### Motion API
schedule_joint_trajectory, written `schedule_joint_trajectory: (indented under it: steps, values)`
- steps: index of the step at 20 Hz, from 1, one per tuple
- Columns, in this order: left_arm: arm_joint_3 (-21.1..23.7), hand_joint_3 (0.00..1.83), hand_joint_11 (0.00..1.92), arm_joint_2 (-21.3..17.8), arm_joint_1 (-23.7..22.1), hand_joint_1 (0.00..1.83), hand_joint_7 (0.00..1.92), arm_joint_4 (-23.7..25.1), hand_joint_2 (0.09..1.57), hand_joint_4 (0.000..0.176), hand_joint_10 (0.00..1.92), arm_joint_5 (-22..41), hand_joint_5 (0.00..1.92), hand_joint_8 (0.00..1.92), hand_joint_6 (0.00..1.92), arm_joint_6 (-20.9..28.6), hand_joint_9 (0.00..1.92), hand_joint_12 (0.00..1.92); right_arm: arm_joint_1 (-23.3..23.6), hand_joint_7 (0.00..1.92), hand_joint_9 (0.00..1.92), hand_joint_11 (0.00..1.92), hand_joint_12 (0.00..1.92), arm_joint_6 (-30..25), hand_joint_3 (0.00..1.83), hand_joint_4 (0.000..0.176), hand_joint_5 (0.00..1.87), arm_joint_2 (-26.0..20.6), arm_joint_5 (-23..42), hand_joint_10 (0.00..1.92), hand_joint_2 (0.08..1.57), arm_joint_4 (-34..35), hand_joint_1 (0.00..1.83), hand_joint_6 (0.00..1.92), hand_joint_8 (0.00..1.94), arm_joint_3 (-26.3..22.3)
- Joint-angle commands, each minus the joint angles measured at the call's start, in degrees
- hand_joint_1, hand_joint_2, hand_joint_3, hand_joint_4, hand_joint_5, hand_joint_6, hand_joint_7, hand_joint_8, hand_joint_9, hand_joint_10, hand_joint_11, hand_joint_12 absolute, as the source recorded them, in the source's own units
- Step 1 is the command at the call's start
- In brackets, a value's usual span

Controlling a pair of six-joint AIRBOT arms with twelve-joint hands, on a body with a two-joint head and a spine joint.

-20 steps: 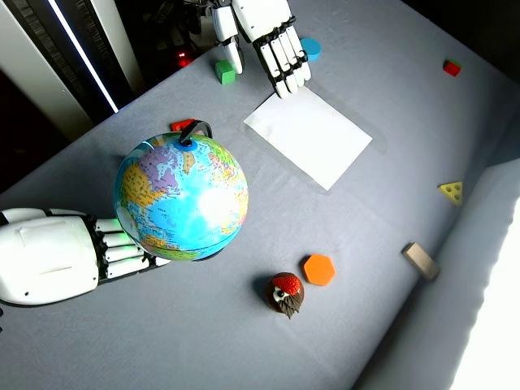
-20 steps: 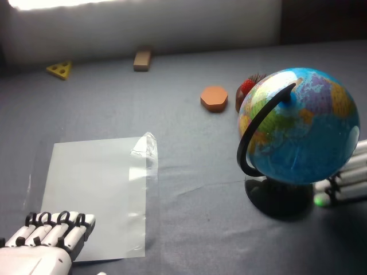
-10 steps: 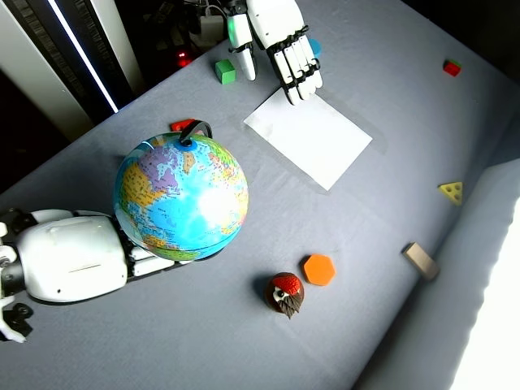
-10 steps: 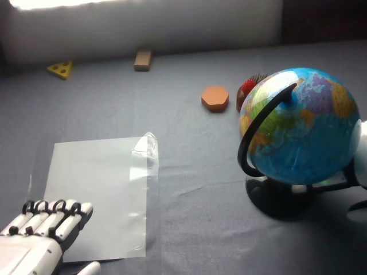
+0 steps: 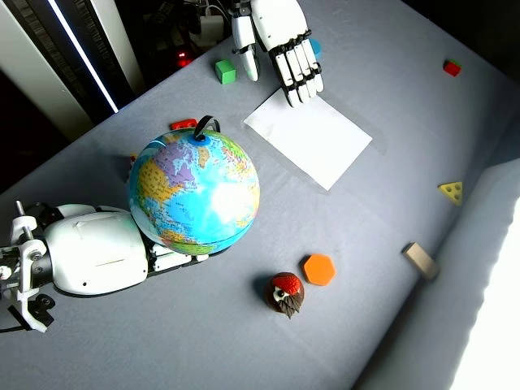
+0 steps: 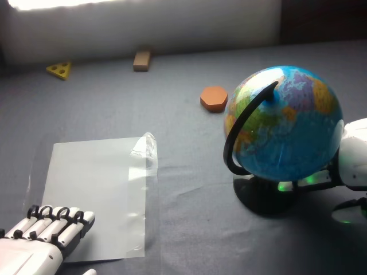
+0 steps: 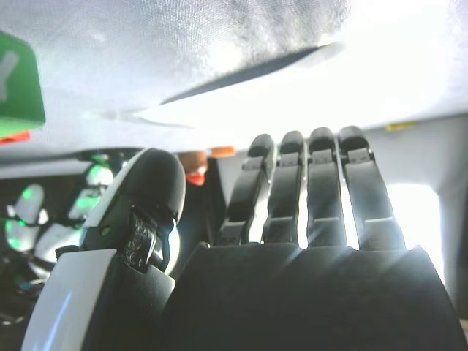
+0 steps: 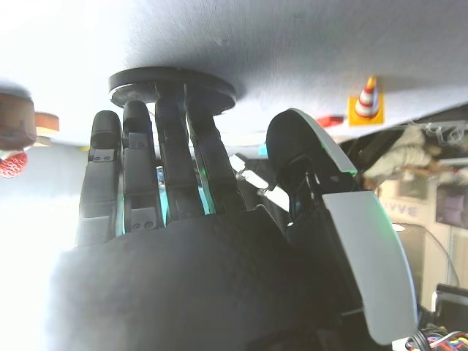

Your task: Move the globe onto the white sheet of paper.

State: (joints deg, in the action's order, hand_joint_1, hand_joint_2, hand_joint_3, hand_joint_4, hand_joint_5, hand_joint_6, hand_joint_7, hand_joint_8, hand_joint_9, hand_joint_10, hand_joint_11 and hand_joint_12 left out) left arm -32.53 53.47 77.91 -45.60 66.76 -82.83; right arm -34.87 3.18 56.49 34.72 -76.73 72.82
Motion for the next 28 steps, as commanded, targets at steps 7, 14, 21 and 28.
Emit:
schedule_joint_trajectory:
  steps: [7,14,21,28]
  values:
    - [0.0,0.10,0.00,0.1,0.0,0.00,0.00,1.4,1.57,0.000,0.00,4.6,0.00,0.00,0.00,0.1,0.00,0.00,0.9,0.13,0.08,0.00,0.07,-1.4,0.11,0.000,0.17,3.2,-3.0,0.00,1.57,-1.9,0.00,0.00,0.00,-2.3]
    - [1.2,0.03,0.00,-0.8,-0.4,0.00,0.00,0.8,1.50,0.000,0.00,4.1,0.00,0.00,0.00,0.1,0.00,0.00,5.5,0.12,0.07,0.00,0.05,-4.9,0.02,0.000,0.14,6.7,-15.1,0.00,1.54,-1.9,0.00,0.00,0.00,-7.3]
    - [1.8,0.01,0.00,-1.6,-1.9,0.00,0.00,0.2,1.47,0.000,0.00,3.1,0.00,0.00,0.00,-0.3,0.00,0.00,9.5,0.12,0.07,0.00,0.05,-7.3,0.02,0.000,0.15,14.4,-27.4,0.00,1.53,-1.9,0.00,0.00,0.00,-8.8]
    - [2.2,0.01,0.00,-1.9,-1.8,0.00,0.00,-0.3,1.49,0.000,0.00,3.0,0.00,0.00,0.00,-0.2,0.00,0.00,11.9,0.14,0.08,0.00,0.07,-9.3,0.01,0.000,0.16,21.5,-34.3,0.00,1.51,-1.9,0.00,0.00,0.01,-7.9]
